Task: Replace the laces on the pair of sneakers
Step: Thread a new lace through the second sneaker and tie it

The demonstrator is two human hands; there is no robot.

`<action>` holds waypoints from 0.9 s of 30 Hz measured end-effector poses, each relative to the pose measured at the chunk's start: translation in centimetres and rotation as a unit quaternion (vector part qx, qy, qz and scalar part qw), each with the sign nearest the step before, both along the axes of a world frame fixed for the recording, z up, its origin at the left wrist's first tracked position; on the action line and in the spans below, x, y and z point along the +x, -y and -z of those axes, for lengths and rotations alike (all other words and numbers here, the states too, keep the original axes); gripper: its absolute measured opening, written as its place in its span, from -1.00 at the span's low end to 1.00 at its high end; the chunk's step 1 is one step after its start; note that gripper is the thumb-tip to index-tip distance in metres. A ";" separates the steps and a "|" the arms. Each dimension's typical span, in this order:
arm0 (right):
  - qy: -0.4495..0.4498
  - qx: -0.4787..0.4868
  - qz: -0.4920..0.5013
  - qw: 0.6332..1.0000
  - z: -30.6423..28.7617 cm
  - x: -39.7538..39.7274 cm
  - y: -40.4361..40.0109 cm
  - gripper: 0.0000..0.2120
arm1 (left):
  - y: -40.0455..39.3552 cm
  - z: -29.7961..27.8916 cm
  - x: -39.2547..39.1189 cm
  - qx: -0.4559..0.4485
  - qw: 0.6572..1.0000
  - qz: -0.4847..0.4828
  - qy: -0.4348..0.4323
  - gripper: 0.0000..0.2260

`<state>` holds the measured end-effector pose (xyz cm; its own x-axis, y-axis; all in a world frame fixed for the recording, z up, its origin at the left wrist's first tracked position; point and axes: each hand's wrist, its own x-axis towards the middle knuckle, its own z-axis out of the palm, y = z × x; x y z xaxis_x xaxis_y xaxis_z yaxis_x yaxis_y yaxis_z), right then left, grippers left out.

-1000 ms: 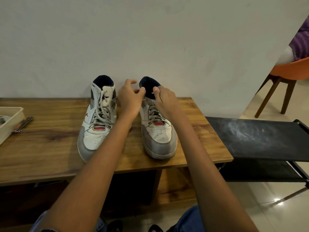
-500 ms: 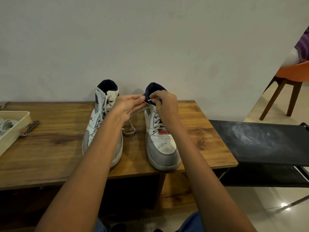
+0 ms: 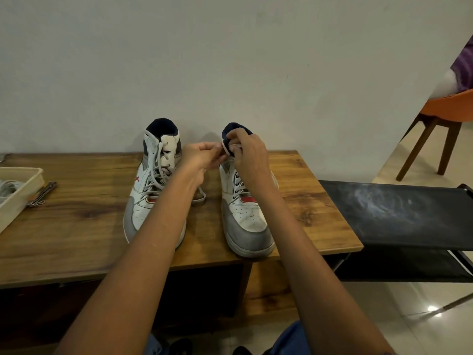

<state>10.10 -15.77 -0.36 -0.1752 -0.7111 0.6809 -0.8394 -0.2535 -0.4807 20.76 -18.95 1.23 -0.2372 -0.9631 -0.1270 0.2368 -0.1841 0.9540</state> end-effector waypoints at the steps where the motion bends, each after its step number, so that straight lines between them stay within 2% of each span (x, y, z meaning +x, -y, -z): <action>1: -0.014 0.001 0.004 1.000 0.0 0.0 -0.1 -0.77 | -0.1 0.0 -0.3 -0.003 1.000 -0.011 0.004 -0.93; 4: -0.041 0.003 -0.011 0.999 0.1 -0.5 -0.6 -0.75 | 0.0 0.2 -0.8 0.009 1.000 -0.021 0.013 -0.93; 7: -0.059 -0.040 0.000 0.997 0.0 -0.8 -1.1 -0.82 | 0.3 0.6 -1.4 0.002 0.997 -0.031 0.077 -0.82; 9: -0.071 -0.062 0.052 0.994 -0.1 -1.3 -1.2 -0.81 | 0.1 0.5 -1.6 -0.013 0.990 -0.101 0.093 -0.74; 10: -0.070 -0.061 0.075 0.993 -0.1 -1.8 -1.2 -0.79 | 0.0 0.1 -1.5 -0.012 0.985 -0.161 0.054 -0.74; 12: -0.066 -0.026 0.094 0.993 0.1 -2.7 -1.3 -0.76 | 0.2 -1.4 -0.7 0.016 0.961 -0.252 -0.114 -0.76; 13: -0.065 -0.008 0.095 0.993 0.2 -3.1 -1.3 -0.75 | 0.3 -2.2 0.0 0.033 0.940 -0.263 -0.215 -0.76; 14: -0.063 0.003 0.094 0.994 0.3 -3.5 -1.3 -0.75 | 0.5 -2.7 0.6 0.036 0.925 -0.262 -0.272 -0.75; 15: -0.059 0.009 0.092 0.994 0.4 -3.7 -1.3 -0.74 | 0.4 -3.1 1.1 0.023 0.929 -0.256 -0.266 -0.73; 16: -0.051 0.011 0.087 0.995 0.4 -3.8 -1.3 -0.75 | 0.6 -3.3 1.5 -0.009 0.951 -0.244 -0.188 -0.74; 17: -0.038 0.013 0.081 0.996 0.4 -3.9 -1.3 -0.75 | 0.4 -3.4 1.7 -0.059 0.973 -0.214 -0.059 -0.76; 18: -0.024 0.015 0.075 0.997 0.3 -4.0 -1.3 -0.75 | 0.2 -3.0 1.9 -0.117 0.975 -0.164 0.089 -0.76; 19: -0.012 0.016 0.070 0.997 0.3 -4.1 -1.3 -0.75 | 0.1 -2.6 2.0 -0.168 0.956 -0.101 0.217 -0.74; 20: -0.004 0.018 0.068 0.998 0.2 -4.1 -1.3 -0.75 | 0.3 -1.8 1.9 -0.196 0.931 -0.043 0.304 -0.73; 21: 0.002 0.019 0.066 0.998 0.2 -4.1 -1.4 -0.75 | 0.2 -1.3 1.7 -0.206 0.915 -0.001 0.347 -0.74; 23: 0.017 0.020 0.058 0.998 0.1 -4.2 -1.6 -0.76 | 0.3 -0.5 1.3 -0.205 0.909 -0.001 0.364 -0.81; 25: 0.036 0.015 0.045 0.998 0.0 -4.4 -1.7 -0.76 | 0.1 -0.5 0.9 -0.203 0.919 -0.057 0.333 -0.83; 26: 0.045 0.013 0.039 0.998 0.0 -4.5 -1.8 -0.76 | 0.0 -0.8 0.5 -0.190 0.940 -0.092 0.267 -0.82; 27: 0.054 0.011 0.033 0.998 -0.1 -4.7 -1.8 -0.75 | 0.1 -1.4 0.3 -0.161 0.966 -0.126 0.160 -0.80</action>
